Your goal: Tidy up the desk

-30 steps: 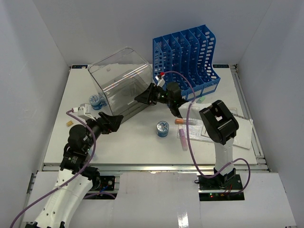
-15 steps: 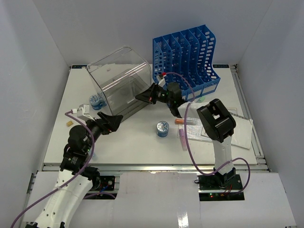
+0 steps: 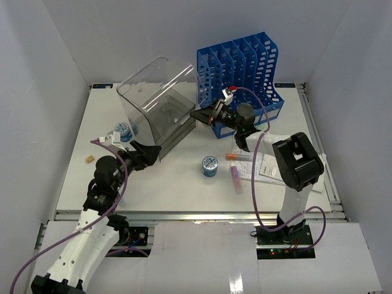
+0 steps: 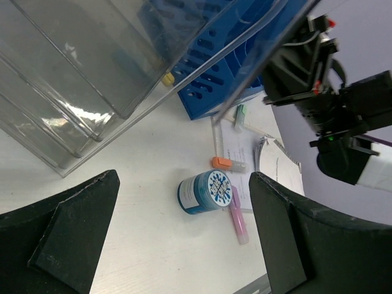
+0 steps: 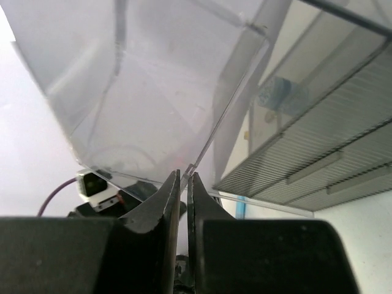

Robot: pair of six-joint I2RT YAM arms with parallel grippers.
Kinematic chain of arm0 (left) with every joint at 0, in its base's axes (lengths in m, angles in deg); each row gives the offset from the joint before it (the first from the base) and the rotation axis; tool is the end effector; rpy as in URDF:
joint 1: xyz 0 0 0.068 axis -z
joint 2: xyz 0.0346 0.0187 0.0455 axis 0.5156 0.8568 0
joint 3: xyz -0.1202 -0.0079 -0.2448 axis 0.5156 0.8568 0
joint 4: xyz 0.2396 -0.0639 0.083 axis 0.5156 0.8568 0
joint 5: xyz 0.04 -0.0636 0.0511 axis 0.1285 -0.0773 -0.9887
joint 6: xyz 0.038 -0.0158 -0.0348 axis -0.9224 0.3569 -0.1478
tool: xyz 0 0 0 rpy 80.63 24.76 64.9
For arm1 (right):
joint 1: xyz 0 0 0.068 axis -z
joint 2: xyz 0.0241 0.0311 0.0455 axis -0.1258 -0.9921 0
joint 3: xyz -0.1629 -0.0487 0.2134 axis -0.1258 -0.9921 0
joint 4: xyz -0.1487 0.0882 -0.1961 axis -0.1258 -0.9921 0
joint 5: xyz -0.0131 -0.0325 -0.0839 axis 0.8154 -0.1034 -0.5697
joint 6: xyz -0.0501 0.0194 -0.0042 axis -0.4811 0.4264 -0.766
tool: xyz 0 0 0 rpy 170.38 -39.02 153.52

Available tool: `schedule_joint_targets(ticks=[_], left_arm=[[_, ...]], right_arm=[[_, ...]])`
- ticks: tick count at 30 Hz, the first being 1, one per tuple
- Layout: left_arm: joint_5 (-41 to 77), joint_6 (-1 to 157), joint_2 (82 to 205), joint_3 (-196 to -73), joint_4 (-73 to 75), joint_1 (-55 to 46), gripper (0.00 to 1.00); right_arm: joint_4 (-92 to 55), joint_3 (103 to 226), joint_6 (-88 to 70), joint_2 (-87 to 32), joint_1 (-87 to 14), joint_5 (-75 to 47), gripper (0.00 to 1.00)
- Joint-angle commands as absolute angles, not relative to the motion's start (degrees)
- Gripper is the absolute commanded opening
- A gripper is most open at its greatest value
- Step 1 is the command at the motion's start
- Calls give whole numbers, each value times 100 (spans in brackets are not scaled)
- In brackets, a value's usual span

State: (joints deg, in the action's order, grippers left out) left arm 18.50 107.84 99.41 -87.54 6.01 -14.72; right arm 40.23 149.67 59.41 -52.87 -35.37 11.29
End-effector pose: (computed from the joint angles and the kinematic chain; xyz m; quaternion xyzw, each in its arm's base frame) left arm 0.1449 -0.0480 0.2657 -0.1170 0.7522 -0.3625 0.5376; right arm 0.3537 0.2110 0.2542 0.0412 0.6391 0.6959 0.3248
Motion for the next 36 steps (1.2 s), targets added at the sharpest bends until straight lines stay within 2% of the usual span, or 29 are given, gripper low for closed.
schedule_joint_targets(ticks=[1, 11, 22, 30, 33, 36], left_arm=[[2149, 10605, 10165, -9080, 31, -1455, 98], [3191, 10593, 10338, -9139, -835, -1458, 98], [3086, 10677, 11198, -9759, -1084, -1451, 96], [3367, 10839, 11938, -10265, -1197, -1451, 68], [3416, 10897, 11963, -10278, -1204, -1443, 53], [3495, 10940, 11923, -10300, -1215, -1443, 31]], right_arm=[[4877, 14875, 5940, -4637, -3523, 1033, 8], [4757, 14704, 5764, -4370, -3598, 1091, 8], [4700, 14654, 5589, -4201, -3676, 1126, 8], [4570, 14619, 5359, -4076, -3725, 1189, 8], [4531, 14610, 5080, -4045, -3757, 1298, 9], [4471, 14631, 4645, -4038, -3772, 1473, 17]])
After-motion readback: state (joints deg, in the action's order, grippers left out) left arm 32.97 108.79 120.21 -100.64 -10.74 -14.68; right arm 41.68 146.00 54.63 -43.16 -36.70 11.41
